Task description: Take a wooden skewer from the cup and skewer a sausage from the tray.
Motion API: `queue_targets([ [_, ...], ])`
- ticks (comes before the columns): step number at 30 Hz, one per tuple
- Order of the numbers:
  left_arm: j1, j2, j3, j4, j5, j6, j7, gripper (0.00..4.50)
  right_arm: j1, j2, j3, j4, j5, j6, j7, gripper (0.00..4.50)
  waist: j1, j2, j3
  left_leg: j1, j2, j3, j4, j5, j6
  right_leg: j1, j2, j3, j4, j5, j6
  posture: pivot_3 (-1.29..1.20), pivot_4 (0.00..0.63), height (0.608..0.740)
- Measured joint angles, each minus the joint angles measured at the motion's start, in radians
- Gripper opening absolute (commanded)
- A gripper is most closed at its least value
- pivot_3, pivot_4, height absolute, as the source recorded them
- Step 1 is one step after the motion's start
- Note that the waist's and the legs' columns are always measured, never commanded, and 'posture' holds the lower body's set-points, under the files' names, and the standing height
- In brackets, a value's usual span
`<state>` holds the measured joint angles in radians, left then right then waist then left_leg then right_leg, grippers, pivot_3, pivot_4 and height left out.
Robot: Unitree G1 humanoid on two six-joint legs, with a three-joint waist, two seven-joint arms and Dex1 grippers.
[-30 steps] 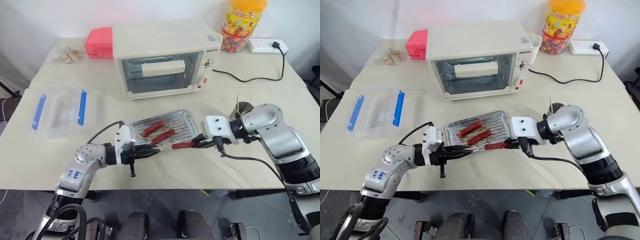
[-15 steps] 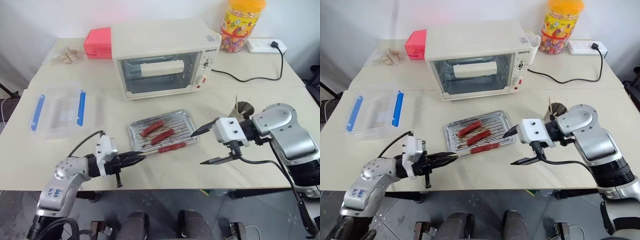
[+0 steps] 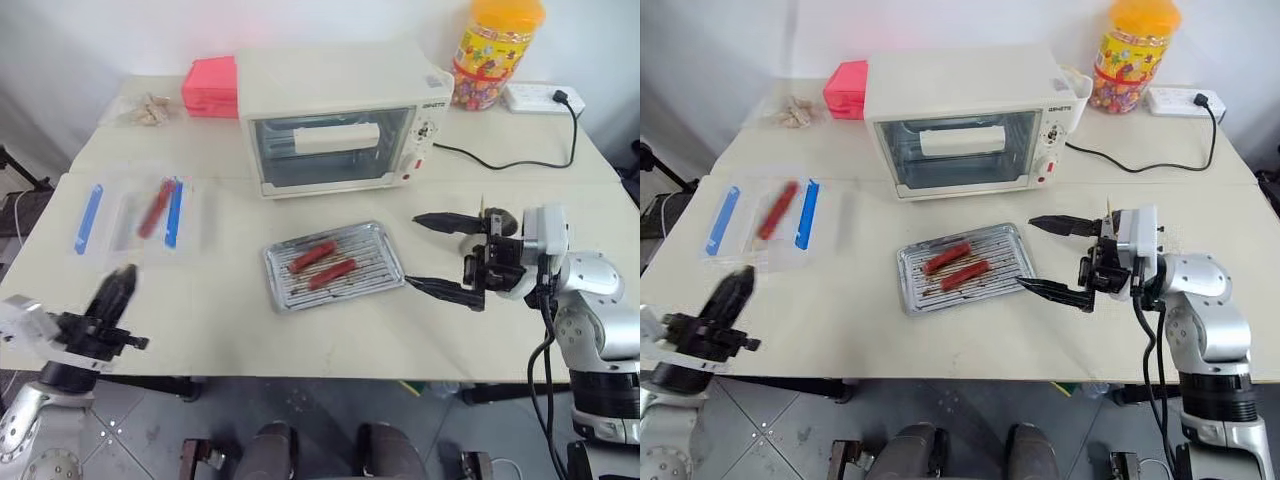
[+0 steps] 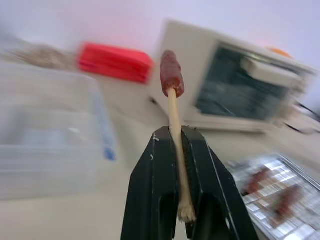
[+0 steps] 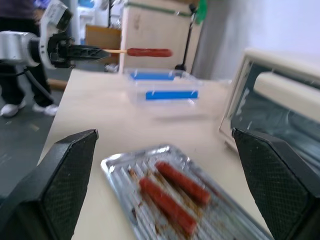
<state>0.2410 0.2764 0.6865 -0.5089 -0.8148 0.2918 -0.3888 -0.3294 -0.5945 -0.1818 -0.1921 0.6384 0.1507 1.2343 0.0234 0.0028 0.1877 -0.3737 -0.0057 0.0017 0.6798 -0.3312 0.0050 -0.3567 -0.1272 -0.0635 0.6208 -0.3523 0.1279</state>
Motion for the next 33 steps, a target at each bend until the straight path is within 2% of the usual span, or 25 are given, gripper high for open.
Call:
queue_targets([
  [4,-0.084,0.032,0.019,0.02,0.021,-0.002,0.135,0.0,0.061,0.022,0.003,-0.057,-0.009,-0.017,-0.065,4.47,0.004,0.0,0.0,0.0,0.0,0.001,0.0,0.0,0.0,0.0,0.004,0.0,0.001,0.0,0.0,0.0,0.15,0.74],
  [10,-0.403,0.21,-0.079,0.232,0.177,0.13,0.341,0.0,0.068,0.021,0.02,-0.058,-0.024,-0.037,-0.075,4.47,0.0,0.0,0.0,0.001,0.0,0.003,-0.001,0.0,0.0,-0.001,0.009,0.0,0.005,0.0,0.0,0.0,0.15,0.74],
  [12,-0.493,0.232,-0.112,0.341,0.213,0.158,0.363,0.0,0.065,0.02,0.021,-0.055,-0.026,-0.041,-0.074,4.47,-0.004,0.0,0.0,0.001,0.001,0.004,-0.002,0.0,0.0,-0.003,0.01,0.0,0.005,0.0,0.001,0.0,0.15,0.74],
  [17,-0.579,0.288,-0.183,0.541,0.299,0.178,0.334,0.0,0.062,0.019,0.025,-0.053,-0.039,-0.046,-0.073,4.47,-0.023,-0.001,0.0,0.001,0.002,0.005,-0.006,-0.001,-0.001,-0.005,0.011,-0.001,0.004,0.0,0.0,0.0,0.15,0.74],
  [22,-0.585,0.291,-0.189,0.556,0.33,0.196,0.333,0.0,0.061,0.018,0.025,-0.053,-0.048,-0.064,-0.07,4.47,-0.024,-0.001,0.0,0.001,0.002,0.005,-0.005,-0.001,-0.001,-0.005,0.01,-0.001,0.004,0.0,0.0,0.0,0.15,0.74],
  [28,-0.53,0.275,-0.157,0.469,0.308,0.265,0.343,1.73,0.06,0.014,0.025,-0.044,-0.06,-0.079,-0.07,4.5,-0.024,-0.001,0.0,0.001,0.002,0.005,-0.005,-0.001,-0.001,-0.004,0.009,0.0,0.004,0.0,0.0,0.0,0.15,0.74],
  [33,-0.498,0.268,-0.142,0.431,0.303,0.316,0.345,3.37,0.06,0.014,0.025,-0.038,-0.061,-0.087,-0.069,4.5,-0.022,-0.001,0.0,0.001,0.002,0.005,-0.004,-0.001,-0.001,-0.004,0.009,-0.001,0.004,0.0,0.0,0.0,0.15,0.74],
])
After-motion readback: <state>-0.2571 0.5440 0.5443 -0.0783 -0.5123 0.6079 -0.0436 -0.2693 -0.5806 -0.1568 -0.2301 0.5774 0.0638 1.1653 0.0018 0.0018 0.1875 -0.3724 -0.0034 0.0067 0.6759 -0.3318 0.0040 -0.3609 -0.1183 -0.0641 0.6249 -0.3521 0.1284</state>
